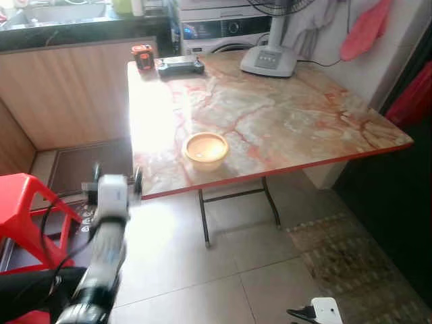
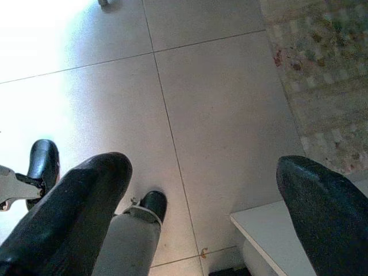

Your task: Restocking fridge

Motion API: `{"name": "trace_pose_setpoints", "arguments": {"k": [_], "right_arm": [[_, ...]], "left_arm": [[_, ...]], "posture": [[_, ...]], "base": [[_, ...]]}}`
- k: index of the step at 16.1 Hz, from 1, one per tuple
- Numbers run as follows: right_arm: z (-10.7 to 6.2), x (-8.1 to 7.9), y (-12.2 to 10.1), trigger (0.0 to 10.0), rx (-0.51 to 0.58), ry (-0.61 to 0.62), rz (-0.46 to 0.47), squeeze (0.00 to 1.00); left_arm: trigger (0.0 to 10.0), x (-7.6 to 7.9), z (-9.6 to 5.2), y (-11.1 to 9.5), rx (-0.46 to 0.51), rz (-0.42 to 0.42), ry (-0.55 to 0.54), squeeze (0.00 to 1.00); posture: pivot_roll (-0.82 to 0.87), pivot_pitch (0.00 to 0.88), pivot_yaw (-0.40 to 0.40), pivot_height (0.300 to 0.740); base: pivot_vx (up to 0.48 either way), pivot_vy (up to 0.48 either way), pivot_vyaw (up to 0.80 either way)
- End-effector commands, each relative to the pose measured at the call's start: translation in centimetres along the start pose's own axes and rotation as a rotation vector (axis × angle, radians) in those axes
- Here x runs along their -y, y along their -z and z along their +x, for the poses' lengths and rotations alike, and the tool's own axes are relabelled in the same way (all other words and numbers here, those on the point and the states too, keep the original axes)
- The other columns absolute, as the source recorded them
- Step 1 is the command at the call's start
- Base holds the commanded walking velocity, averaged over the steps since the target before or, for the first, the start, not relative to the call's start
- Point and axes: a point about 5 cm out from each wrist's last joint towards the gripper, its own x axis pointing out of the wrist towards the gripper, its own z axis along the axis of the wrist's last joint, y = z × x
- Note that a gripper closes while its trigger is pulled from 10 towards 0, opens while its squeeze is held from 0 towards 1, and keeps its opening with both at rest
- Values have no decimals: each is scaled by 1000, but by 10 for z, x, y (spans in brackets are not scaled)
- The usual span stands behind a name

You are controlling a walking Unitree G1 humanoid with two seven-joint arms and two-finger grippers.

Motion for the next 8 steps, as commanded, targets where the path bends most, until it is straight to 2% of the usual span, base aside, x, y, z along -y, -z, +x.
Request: {"name": "trace_pose_setpoints", "arguments": {"k": [1, 2, 3, 4, 6, 8], "right_arm": [[0, 1, 1, 10000, 8, 4, 14, 0], [-1, 0, 1, 10000, 9, 6, 35, 0], [-1, 0, 1, 10000, 8, 5, 32, 0], [-1, 0, 2, 10000, 8, 4, 31, 0], [-1, -1, 3, 10000, 14, 3, 54, 0], [-1, -2, 3, 10000, 14, -9, 47, 0]], "left_arm": [[10000, -1, 10, -7, -13, -82, -13, 0], [10000, -1, 22, -18, -5, -160, -21, 0], [10000, -1, 26, -22, 5, -183, -16, 0], [10000, 0, 28, -24, 6, -178, 4, 0], [10000, 4, 27, -22, -44, -254, 25, 0], [10000, 4, 27, -22, -57, -264, 44, 0]], "posture": [[43, 0, -7, 740], [44, 0, -5, 740], [42, 0, 0, 740], [44, 0, 5, 740], [38, 0, 13, 740], [38, 0, 13, 740]], "base": [[0, 0, 0], [0, 0, 0], [0, 0, 0], [0, 0, 0], [0, 0, 0], [0, 0, 0]]}}
